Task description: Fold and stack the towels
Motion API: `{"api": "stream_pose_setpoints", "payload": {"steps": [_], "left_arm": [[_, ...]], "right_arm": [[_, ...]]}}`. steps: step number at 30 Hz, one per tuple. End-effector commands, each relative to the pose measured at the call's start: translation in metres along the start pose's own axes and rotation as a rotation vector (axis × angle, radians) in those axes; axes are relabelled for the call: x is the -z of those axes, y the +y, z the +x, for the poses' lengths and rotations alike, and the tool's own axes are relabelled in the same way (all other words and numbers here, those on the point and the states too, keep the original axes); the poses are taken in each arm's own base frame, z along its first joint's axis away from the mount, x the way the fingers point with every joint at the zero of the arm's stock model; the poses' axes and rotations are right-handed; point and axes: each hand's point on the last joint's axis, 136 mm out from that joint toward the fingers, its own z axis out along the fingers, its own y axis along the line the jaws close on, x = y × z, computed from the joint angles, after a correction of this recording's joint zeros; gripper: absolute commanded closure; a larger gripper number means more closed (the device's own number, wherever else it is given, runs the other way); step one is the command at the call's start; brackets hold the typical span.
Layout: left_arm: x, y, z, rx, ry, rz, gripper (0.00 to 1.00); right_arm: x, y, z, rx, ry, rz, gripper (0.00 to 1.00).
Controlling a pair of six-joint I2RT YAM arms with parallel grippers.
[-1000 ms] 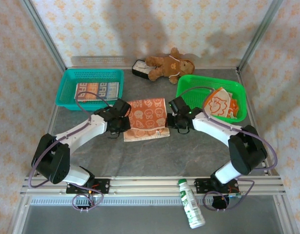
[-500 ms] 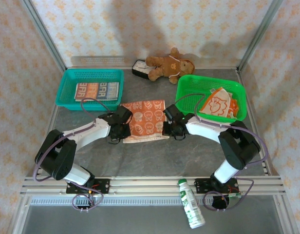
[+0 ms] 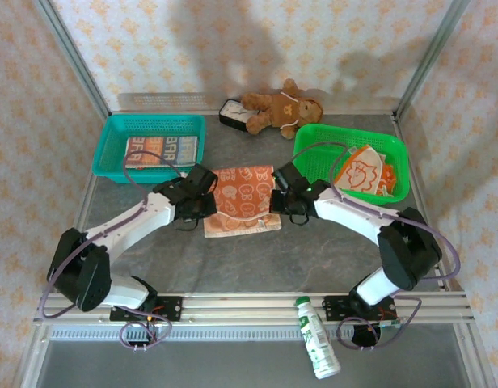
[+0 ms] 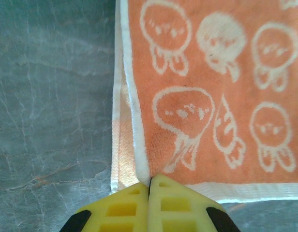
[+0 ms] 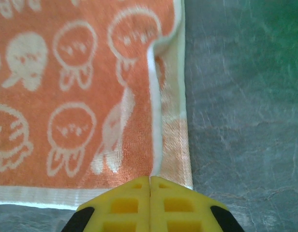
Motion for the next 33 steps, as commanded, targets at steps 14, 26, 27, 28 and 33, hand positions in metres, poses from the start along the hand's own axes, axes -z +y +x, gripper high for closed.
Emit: {"api": "stream_pose_setpoints", "payload": {"steps": [14, 26, 27, 28, 33], "left_arm": [[0.017, 0.015, 0.008, 0.002, -0.008, -0.026, 1.00], [0.014, 0.017, 0.016, 0.018, 0.004, -0.012, 1.00], [0.011, 0.018, 0.018, 0.022, 0.011, -0.013, 1.00], [0.008, 0.019, 0.021, 0.024, 0.018, -0.012, 1.00], [-0.007, 0.023, 0.038, 0.042, 0.069, -0.003, 1.00]], "right_arm": [[0.021, -0.009, -0.003, -0.013, -0.039, 0.035, 0.97], [0.029, -0.009, -0.002, -0.020, -0.047, 0.019, 0.97], [0.026, -0.010, 0.001, -0.024, -0.039, 0.019, 0.96], [0.024, -0.011, 0.003, -0.028, -0.035, 0.019, 0.97], [0.009, -0.017, 0.018, -0.044, 0.003, 0.022, 0.96]]}}
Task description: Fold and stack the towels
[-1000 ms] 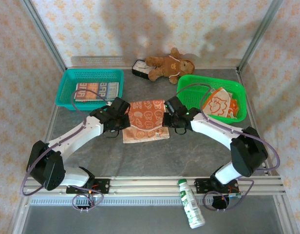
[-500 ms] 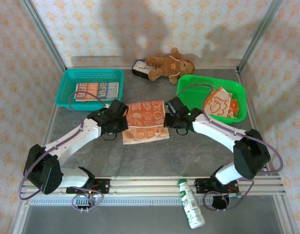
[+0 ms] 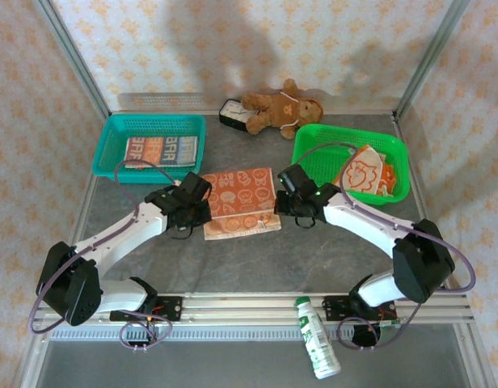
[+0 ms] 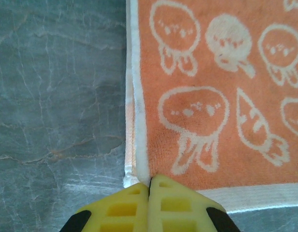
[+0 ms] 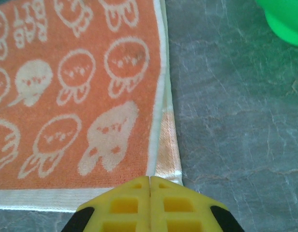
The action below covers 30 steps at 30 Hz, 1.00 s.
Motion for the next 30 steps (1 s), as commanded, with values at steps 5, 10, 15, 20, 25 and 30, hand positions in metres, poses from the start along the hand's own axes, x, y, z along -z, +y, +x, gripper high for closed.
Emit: {"api": "stream_pose_setpoints", "payload": {"steps": [5, 10, 15, 20, 25, 30], "left_arm": [[-0.025, 0.006, 0.026, 0.040, 0.073, 0.008, 1.00], [-0.037, 0.009, 0.040, 0.036, 0.108, -0.002, 1.00], [-0.043, 0.010, 0.049, 0.034, 0.127, -0.002, 0.92], [-0.031, 0.009, 0.041, 0.004, 0.110, -0.017, 0.46], [-0.012, -0.002, 0.017, -0.052, 0.054, -0.025, 0.44], [-0.019, -0.030, -0.008, -0.083, 0.027, 0.011, 0.65]], "right_arm": [[-0.023, -0.011, 0.026, -0.025, 0.056, 0.024, 0.96], [-0.036, -0.013, 0.043, -0.012, 0.091, 0.042, 0.96], [-0.040, -0.019, 0.050, -0.014, 0.103, 0.059, 0.90], [-0.029, -0.013, 0.041, 0.003, 0.087, 0.050, 0.61], [-0.020, 0.001, 0.024, 0.039, 0.060, 0.025, 0.61], [-0.037, 0.020, 0.012, 0.069, 0.079, 0.002, 0.76]]}}
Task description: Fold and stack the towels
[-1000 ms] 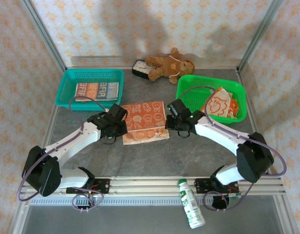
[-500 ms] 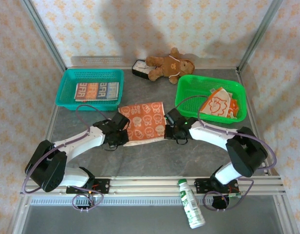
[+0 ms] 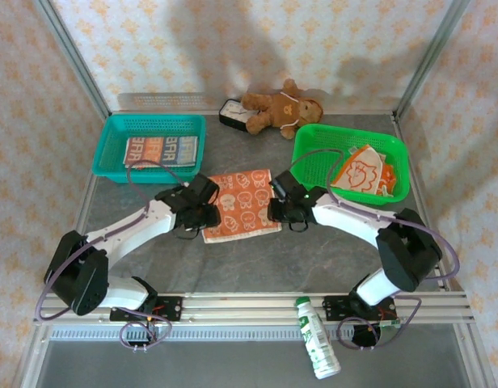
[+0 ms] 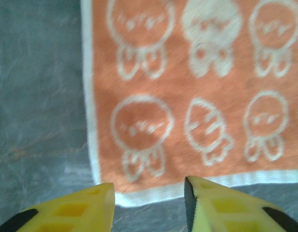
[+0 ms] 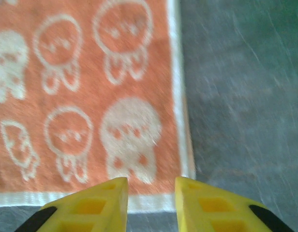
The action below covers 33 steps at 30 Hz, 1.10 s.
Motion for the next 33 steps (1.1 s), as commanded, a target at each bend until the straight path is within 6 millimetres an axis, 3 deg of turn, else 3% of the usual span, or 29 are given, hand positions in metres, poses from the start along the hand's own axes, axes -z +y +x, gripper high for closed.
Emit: {"api": "stream_pose_setpoints", "payload": {"steps": [1, 3, 8, 15, 26, 30, 33], "left_arm": [[-0.008, -0.008, -0.018, -0.041, -0.026, -0.027, 0.69], [-0.019, -0.015, -0.025, -0.053, -0.035, -0.025, 0.80], [-0.047, -0.020, -0.030, -0.080, -0.008, -0.054, 0.90], [-0.073, -0.002, 0.009, -0.062, 0.092, -0.068, 0.94], [-0.052, 0.037, 0.090, -0.023, 0.158, -0.067, 0.95], [-0.038, 0.039, 0.101, 0.009, 0.142, -0.020, 0.94], [-0.023, 0.036, 0.098, 0.024, 0.123, 0.012, 0.94]], "right_arm": [[-0.012, 0.010, -0.011, 0.042, 0.003, 0.005, 0.78], [-0.025, 0.016, -0.016, 0.058, 0.015, 0.005, 0.83], [-0.055, 0.022, -0.017, 0.085, 0.066, 0.020, 0.89], [-0.066, 0.006, 0.014, 0.071, 0.126, 0.039, 0.90], [-0.044, 0.003, 0.092, 0.086, 0.160, 0.061, 0.90], [-0.037, 0.009, 0.110, 0.062, 0.168, 0.039, 0.90], [-0.025, 0.013, 0.101, 0.064, 0.138, 0.043, 0.90]]}}
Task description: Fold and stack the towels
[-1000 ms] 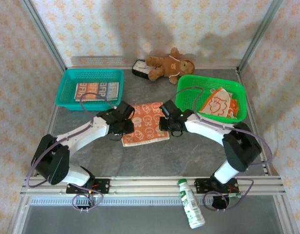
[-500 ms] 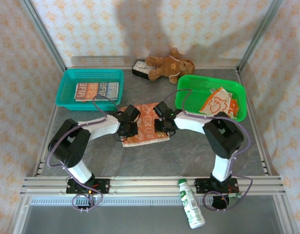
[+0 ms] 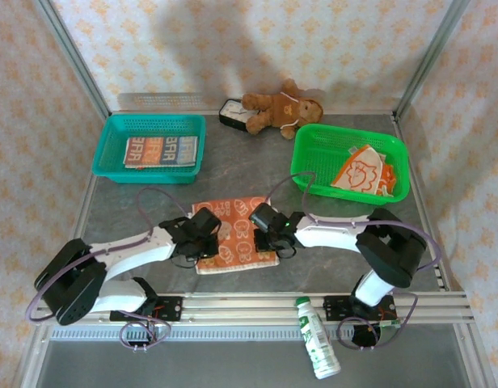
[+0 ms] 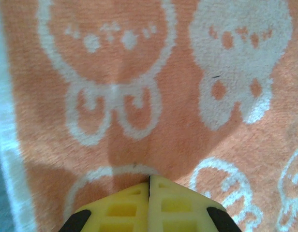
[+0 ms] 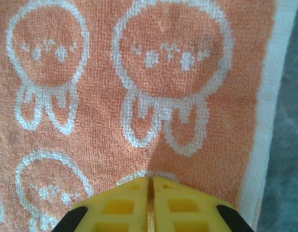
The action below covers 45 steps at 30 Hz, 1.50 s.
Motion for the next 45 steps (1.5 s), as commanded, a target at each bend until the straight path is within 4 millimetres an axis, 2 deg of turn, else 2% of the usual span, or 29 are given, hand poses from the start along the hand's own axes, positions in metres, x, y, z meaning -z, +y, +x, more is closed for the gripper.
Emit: {"api": "stream_pose_setpoints", "payload": {"steps": [1, 5, 7, 10, 14, 16, 22, 27, 31, 36, 45], "left_arm": [[0.017, 0.006, 0.003, 0.046, -0.007, -0.010, 0.94], [0.045, 0.000, -0.028, 0.036, -0.110, 0.000, 0.93], [0.052, 0.003, -0.048, 0.047, -0.140, -0.008, 0.94], [0.055, 0.011, -0.082, 0.079, -0.185, -0.023, 1.00], [0.050, 0.013, -0.124, 0.105, -0.242, -0.033, 1.00], [0.041, 0.011, -0.138, 0.110, -0.247, -0.035, 1.00], [0.014, 0.011, -0.165, 0.104, -0.219, -0.088, 1.00], [0.001, 0.021, -0.171, 0.099, -0.214, -0.145, 1.00], [-0.016, 0.037, -0.162, 0.096, -0.177, -0.213, 1.00], [-0.026, 0.056, -0.149, 0.084, -0.154, -0.285, 1.00], [-0.014, 0.073, -0.124, 0.104, -0.151, -0.304, 1.00]], "right_arm": [[0.014, -0.012, 0.000, -0.041, -0.018, 0.063, 0.89], [0.037, -0.002, -0.033, 0.002, -0.100, 0.098, 0.89], [0.045, -0.001, -0.053, 0.015, -0.138, 0.125, 0.91], [0.046, -0.003, -0.084, -0.004, -0.170, 0.137, 0.97], [0.035, -0.006, -0.115, 0.012, -0.163, 0.173, 1.00], [0.026, -0.009, -0.126, 0.019, -0.152, 0.192, 1.00], [0.006, -0.027, -0.146, -0.015, -0.125, 0.229, 1.00], [-0.008, -0.036, -0.148, -0.013, -0.092, 0.245, 1.00], [-0.026, -0.050, -0.141, -0.005, -0.061, 0.292, 1.00], [-0.037, -0.056, -0.135, 0.006, -0.033, 0.295, 1.00], [-0.025, -0.035, -0.121, 0.007, -0.013, 0.191, 1.00]]}}
